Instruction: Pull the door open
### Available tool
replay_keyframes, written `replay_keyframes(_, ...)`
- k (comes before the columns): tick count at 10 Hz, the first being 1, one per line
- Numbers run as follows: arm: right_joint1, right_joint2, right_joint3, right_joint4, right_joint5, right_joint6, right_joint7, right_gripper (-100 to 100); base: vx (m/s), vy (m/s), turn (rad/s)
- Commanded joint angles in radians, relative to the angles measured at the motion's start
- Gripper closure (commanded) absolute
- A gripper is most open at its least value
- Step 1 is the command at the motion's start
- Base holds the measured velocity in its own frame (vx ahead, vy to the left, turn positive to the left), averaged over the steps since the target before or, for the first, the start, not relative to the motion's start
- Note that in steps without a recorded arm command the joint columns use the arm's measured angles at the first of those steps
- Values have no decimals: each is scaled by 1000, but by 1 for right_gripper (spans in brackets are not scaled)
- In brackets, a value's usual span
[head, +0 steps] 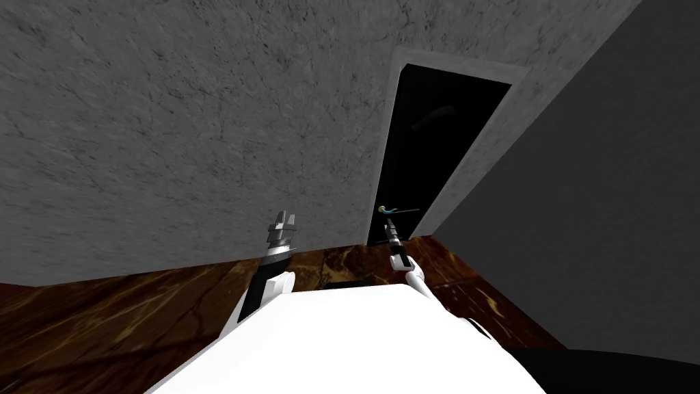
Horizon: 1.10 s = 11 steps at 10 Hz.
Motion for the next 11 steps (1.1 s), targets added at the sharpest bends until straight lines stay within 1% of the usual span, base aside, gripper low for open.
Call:
replay_keyframes(1,-22,-6,-1,49,0,-5,-1,-100,26,-110,150)
replay_keyframes(5,-69,-22,-3,151,0,-10,-6,-100,10,-132,126)
replay_keyframes(8,-100,-32,-4,219,0,-14,-9,-100,10,-121,113)
replay_keyframes(9,-100,-32,-4,219,0,-14,-9,-100,-3,-71,24)
replay_keyframes(11,-120,-38,-5,263,0,-17,-11,-100,2,-74,80)
